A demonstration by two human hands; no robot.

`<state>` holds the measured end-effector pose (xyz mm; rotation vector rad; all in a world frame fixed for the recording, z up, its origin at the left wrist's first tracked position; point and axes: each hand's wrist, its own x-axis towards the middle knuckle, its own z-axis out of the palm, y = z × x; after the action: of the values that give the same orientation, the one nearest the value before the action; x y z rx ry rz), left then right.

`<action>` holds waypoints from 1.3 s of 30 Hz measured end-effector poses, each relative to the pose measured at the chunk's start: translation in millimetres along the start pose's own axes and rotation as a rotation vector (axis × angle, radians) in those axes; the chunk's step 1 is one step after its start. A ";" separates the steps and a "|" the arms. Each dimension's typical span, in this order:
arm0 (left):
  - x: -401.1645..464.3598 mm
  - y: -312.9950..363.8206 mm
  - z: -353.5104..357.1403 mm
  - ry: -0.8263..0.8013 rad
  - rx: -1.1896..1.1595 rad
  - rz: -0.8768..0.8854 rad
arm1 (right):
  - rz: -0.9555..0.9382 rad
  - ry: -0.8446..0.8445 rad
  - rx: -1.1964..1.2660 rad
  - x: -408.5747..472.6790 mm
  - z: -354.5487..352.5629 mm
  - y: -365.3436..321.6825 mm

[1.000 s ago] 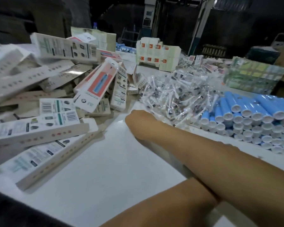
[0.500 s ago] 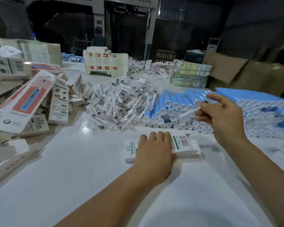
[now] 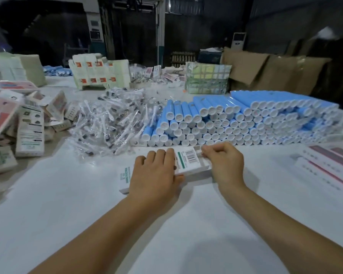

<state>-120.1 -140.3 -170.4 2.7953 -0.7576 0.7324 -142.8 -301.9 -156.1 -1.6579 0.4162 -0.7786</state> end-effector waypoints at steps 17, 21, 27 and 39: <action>8.1 -9.5 -3.0 0.019 0.012 -0.088 | -0.067 -0.132 0.032 -29.5 -7.9 1.8; 5.5 -7.5 -1.4 0.030 0.038 -0.081 | -0.044 -0.176 0.053 -32.7 -6.2 1.7; 1.0 4.6 -2.6 0.058 0.057 -0.044 | -0.106 -0.220 -0.057 -30.6 -3.4 3.4; -7.2 13.4 -4.6 0.114 0.079 0.054 | -0.022 -0.230 -0.112 -27.1 -0.7 0.6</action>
<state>-134.2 -147.5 -169.7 2.7828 -0.8035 0.9421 -162.5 -284.9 -163.9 -1.8356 0.2836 -0.5805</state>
